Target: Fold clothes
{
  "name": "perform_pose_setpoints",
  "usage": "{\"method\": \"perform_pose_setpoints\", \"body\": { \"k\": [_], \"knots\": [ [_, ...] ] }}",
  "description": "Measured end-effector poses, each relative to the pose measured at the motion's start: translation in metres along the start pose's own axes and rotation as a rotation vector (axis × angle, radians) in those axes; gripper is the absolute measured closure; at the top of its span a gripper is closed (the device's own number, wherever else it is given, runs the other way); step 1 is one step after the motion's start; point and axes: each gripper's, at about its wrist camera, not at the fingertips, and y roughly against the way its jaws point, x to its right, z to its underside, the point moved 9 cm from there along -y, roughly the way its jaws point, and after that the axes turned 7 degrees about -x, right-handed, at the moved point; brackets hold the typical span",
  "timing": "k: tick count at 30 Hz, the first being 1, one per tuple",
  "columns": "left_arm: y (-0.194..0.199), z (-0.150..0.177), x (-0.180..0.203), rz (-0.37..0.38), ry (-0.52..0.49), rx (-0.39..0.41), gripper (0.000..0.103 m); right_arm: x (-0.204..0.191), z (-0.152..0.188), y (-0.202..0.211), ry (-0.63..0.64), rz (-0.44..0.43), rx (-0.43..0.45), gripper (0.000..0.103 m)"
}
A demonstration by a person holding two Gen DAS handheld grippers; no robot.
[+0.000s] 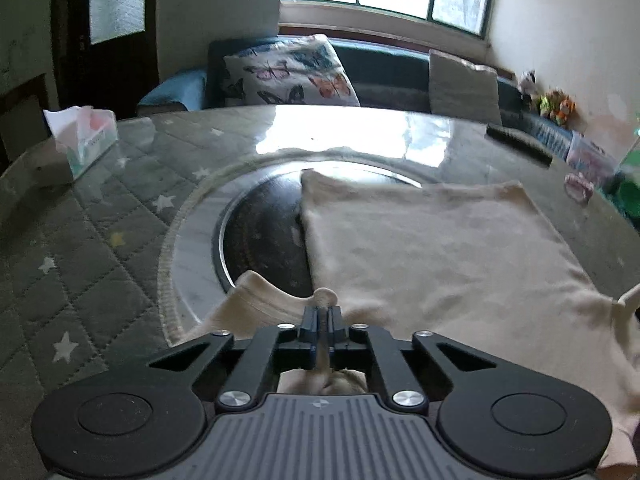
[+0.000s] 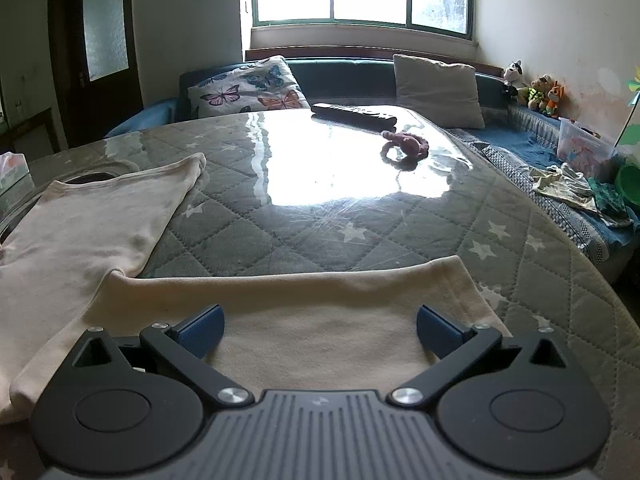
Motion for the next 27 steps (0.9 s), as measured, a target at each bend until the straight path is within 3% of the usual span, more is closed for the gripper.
{"method": "perform_pose_setpoints", "body": {
  "k": [11, 21, 27],
  "knots": [
    [0.08, -0.002, -0.079, -0.121, 0.18, 0.168, 0.098, 0.0, 0.0, 0.0, 0.0, 0.003, 0.0, 0.0],
    [0.106, 0.046, -0.138, -0.263, 0.263, 0.161, 0.098, -0.015, -0.004, 0.009, 0.048, -0.007, -0.021, 0.0],
    [0.111, 0.066, -0.159, -0.307, 0.289, 0.15, 0.098, -0.073, -0.014, 0.03, 0.182, -0.121, -0.001, 0.0]
  ]
}}
